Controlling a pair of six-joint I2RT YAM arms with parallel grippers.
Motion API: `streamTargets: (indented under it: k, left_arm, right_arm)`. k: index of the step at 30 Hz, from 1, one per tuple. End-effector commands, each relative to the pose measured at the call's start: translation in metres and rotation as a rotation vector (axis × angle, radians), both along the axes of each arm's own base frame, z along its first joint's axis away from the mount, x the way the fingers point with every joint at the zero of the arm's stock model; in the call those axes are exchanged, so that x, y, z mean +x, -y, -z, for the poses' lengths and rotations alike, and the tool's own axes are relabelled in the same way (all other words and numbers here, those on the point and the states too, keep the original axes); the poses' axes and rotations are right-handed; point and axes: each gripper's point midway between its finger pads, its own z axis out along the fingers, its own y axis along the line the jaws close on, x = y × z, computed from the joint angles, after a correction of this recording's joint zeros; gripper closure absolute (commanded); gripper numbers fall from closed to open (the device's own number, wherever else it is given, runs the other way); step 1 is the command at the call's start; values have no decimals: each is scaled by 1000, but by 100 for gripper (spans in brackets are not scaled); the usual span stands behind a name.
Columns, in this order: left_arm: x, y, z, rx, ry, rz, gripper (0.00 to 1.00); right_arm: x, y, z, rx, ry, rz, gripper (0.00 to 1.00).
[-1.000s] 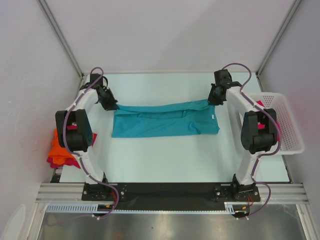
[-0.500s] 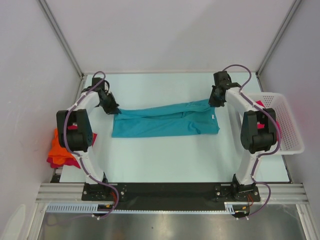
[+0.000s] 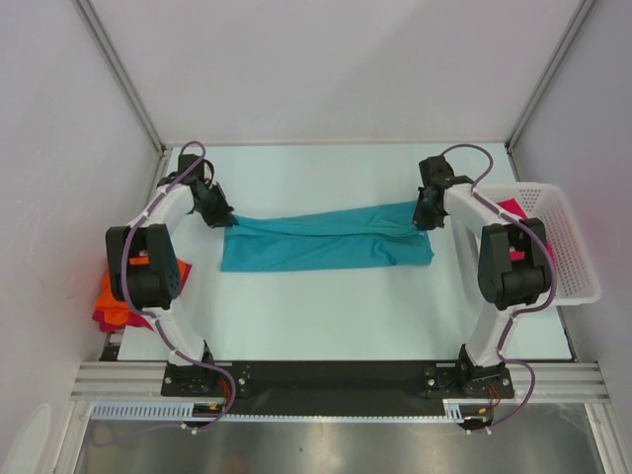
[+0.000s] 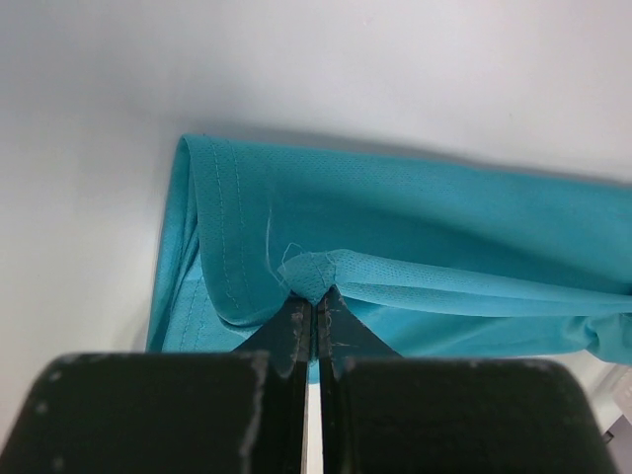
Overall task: Fold and stack the t-shirts
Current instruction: Fold the other side of the tshirt into a rectangle
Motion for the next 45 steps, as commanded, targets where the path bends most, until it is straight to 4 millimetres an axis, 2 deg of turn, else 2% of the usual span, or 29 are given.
streamTargets:
  k: [1,6,13,15,16,17,20,22,26,32,35,36,37,39,40,42,43,44,45]
  left_arm:
    - [-5,-3,-17,26,63,22,100]
    - [-15,-4,-10,34,45,28,100]
    - [-17,2,-7,5,37,39,100]
    - [-17,1,-9,3,42,36,100]
    - [-18,2,-9,3,41,36,100]
    - [-18,1,-10,6,41,35,100]
    - [-20,1,-15,6,49,35,100]
    - [-21,1,-17,2,52,34,100]
    - [-24,4,-22,-12,60,40,100]
    - [-27,6,-32,-19,75,52,100]
    - [-31,5,-34,-13,72,59,99]
    - [-32,6,-33,-13,68,62,98]
    - [-34,6,-35,-12,71,65,95]
    - [-37,6,-34,-11,68,71,83]
    - [-38,5,-34,-8,70,75,70]
    - [-41,5,-36,-6,73,79,53]
    - [-42,5,-37,-4,76,79,40]
    - [-43,5,-38,-1,76,80,33]
    - [-43,3,-38,6,75,75,28]
  right_arm:
    - [-7,10,-21,-45,48,23,100]
    - [-12,14,-21,-61,41,29,100]
    - [-19,17,-21,-76,28,29,100]
    - [-19,16,-21,-70,26,24,95]
    - [-19,16,-21,-69,23,23,88]
    - [-20,16,-23,-68,23,23,86]
    - [-22,16,-27,-73,30,23,86]
    - [-25,18,-29,-79,29,26,92]
    - [-29,19,-35,-77,43,28,92]
    - [-16,13,-44,-54,71,21,86]
    - [-3,6,-44,-46,81,7,79]
    - [0,5,-36,-51,63,2,76]
    - [7,2,-42,-48,81,-3,75]
    - [15,-3,-40,-46,79,-17,74]
    - [19,-5,-33,-49,64,-22,74]
    - [32,-11,-39,-45,85,-34,72]
    - [35,-14,-31,-48,68,-42,72]
    - [45,-19,-39,-42,92,-51,72]
    - [48,-20,-38,-42,91,-55,72]
